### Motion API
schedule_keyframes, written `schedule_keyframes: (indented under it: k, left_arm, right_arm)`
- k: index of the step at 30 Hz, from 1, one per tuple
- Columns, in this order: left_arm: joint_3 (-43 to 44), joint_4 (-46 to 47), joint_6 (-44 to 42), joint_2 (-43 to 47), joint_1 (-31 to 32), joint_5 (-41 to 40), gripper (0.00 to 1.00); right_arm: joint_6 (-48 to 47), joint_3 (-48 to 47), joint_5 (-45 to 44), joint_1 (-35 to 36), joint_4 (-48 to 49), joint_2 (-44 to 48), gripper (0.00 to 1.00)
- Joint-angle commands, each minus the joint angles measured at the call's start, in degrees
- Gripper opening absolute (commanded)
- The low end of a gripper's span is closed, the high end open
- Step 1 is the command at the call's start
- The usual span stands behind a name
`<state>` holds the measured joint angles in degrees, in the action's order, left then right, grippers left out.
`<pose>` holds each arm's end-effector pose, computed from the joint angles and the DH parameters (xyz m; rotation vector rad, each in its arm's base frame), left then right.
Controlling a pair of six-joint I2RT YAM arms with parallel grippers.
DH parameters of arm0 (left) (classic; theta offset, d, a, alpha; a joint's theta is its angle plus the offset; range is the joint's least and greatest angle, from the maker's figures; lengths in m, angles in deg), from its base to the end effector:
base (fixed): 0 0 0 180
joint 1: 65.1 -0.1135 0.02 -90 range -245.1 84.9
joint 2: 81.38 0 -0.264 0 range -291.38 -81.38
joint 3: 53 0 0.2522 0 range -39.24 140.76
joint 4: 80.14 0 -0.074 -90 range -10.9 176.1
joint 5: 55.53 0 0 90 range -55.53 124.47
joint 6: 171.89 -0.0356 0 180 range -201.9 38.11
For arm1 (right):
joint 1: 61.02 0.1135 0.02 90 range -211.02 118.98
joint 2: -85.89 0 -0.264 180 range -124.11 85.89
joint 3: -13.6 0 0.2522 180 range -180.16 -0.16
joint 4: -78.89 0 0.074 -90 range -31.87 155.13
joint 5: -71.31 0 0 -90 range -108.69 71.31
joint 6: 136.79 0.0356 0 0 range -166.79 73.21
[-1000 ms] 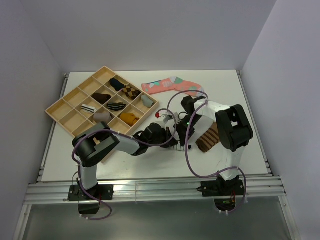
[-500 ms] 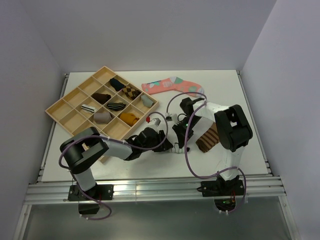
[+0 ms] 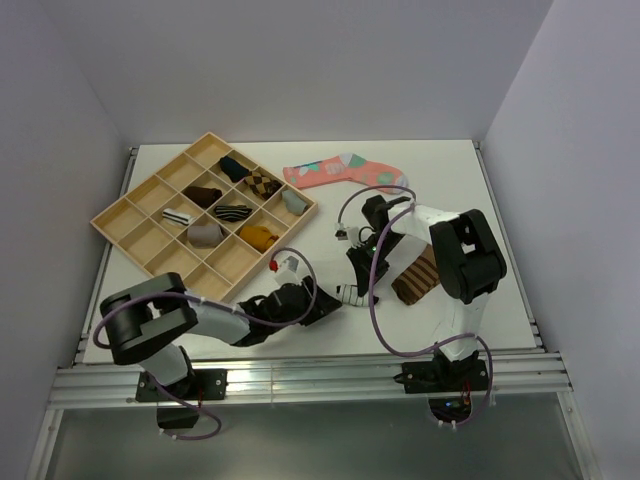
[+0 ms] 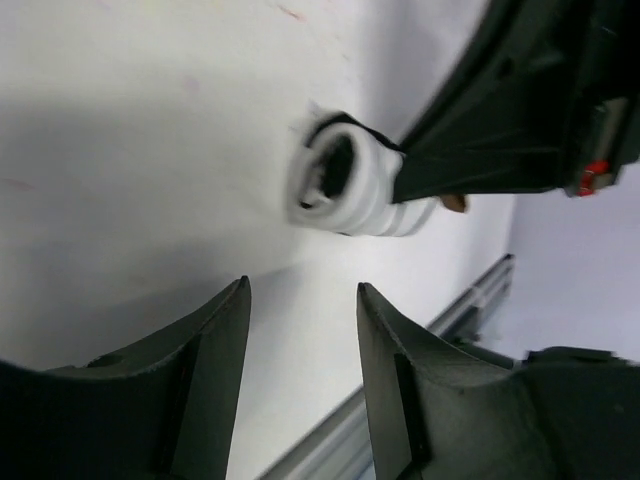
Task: Roll the socks
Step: Roll the sock at the center of the board.
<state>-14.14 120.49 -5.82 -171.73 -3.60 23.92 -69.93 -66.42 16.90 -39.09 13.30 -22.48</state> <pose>0.1356 -0.2361 0.1242 -0.4210 2.3205 -1.1670 0.2873 0.1380 0.1416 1.0948 -2.7230 -0.9429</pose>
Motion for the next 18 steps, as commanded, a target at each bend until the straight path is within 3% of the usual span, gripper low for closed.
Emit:
schedule_keyframes:
  k: [1,6,18]
  left_arm:
    - [4.7,8.5,10.0,-4.5,5.2,-7.3,0.52]
    - [7.9,16.3,19.4,-12.8,7.1,-10.9,0.49]
    - [9.3,8.9,29.8,-15.6,10.0,-21.2,0.47]
  right_arm:
    - [0.8,2.0,-8.3,0.0,9.4,-1.7,0.00]
    - [1.3,2.7,-8.2,0.0,10.2,-1.3,0.00]
    - [0.4,3.6,-6.7,0.0,9.6,-0.5,0.00]
